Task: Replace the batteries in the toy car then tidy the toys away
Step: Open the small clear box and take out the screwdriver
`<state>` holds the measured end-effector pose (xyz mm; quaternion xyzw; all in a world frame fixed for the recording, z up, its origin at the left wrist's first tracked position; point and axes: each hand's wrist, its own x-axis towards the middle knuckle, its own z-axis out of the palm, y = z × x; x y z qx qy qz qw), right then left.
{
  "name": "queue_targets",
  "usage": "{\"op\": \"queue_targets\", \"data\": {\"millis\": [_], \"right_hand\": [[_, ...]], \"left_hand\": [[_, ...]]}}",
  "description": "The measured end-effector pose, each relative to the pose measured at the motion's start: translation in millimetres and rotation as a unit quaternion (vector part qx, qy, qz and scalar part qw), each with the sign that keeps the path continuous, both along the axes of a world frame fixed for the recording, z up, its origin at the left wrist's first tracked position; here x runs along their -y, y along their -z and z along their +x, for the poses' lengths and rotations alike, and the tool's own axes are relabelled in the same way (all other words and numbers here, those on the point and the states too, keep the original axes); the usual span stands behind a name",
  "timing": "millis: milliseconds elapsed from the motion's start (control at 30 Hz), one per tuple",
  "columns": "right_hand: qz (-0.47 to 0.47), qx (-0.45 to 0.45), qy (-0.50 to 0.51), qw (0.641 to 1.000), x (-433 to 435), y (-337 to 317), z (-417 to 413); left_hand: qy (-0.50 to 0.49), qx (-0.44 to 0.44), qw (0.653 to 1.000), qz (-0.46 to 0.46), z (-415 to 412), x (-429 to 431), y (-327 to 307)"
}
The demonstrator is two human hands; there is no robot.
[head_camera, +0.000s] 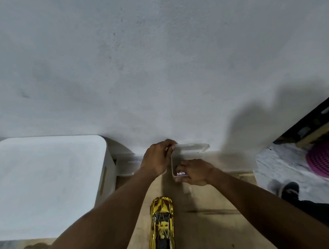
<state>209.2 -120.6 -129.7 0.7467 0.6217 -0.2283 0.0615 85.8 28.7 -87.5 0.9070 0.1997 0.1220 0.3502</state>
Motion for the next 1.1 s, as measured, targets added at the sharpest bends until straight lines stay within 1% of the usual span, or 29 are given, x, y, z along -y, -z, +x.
{"op": "queue_targets", "data": {"millis": [100, 400, 467, 533, 633, 733, 800, 867, 933, 1000, 1100], "right_hand": [[-0.011, -0.011, -0.008, 1.000, -0.5, -2.5, 1.5], [0.032, 0.001, -0.040, 0.999, 1.0, 5.3, 4.0], [0.037, -0.005, -0.030, 0.999, 2.1, 4.3, 5.3], [0.055, -0.022, 0.006, 0.998, 3.4, 2.4, 4.8], [0.103, -0.059, 0.073, 0.990, 3.5, 1.3, 1.5], [0.162, -0.044, 0.093, 0.981, 5.7, 5.2, 0.6], [0.227, -0.012, 0.077, 0.971, 8.4, 10.5, -0.4], [0.321, 0.032, 0.045, 0.946, 10.3, 14.1, -2.3], [0.383, 0.054, 0.016, 0.922, 11.8, 10.8, -5.3], [0.406, 0.057, -0.002, 0.912, 14.7, 2.4, -8.8], [0.409, 0.060, -0.030, 0.910, 31.5, -9.1, -20.7]], "left_hand": [[0.002, 0.007, 1.000, -0.006, 0.4, 1.5, 1.2], [-0.001, 0.003, 1.000, -0.012, -1.5, 2.3, -0.7], [-0.001, 0.002, 1.000, -0.010, -1.6, 2.3, -1.6], [0.000, -0.001, 1.000, -0.012, -2.5, 2.5, -2.0], [0.004, -0.008, 1.000, -0.018, -4.1, 2.5, -1.9], [0.013, -0.011, 1.000, -0.011, -5.2, 3.3, -3.5], [0.018, -0.008, 1.000, -0.003, -6.8, 4.5, -5.4], [0.025, -0.009, 1.000, 0.009, -8.8, 6.0, -6.8], [0.028, -0.022, 0.999, 0.026, -9.9, 7.1, -7.5], [0.026, -0.041, 0.998, 0.040, -9.5, 6.8, -6.8], [0.026, -0.065, 0.996, 0.053, -10.9, 8.9, -7.4]]}}
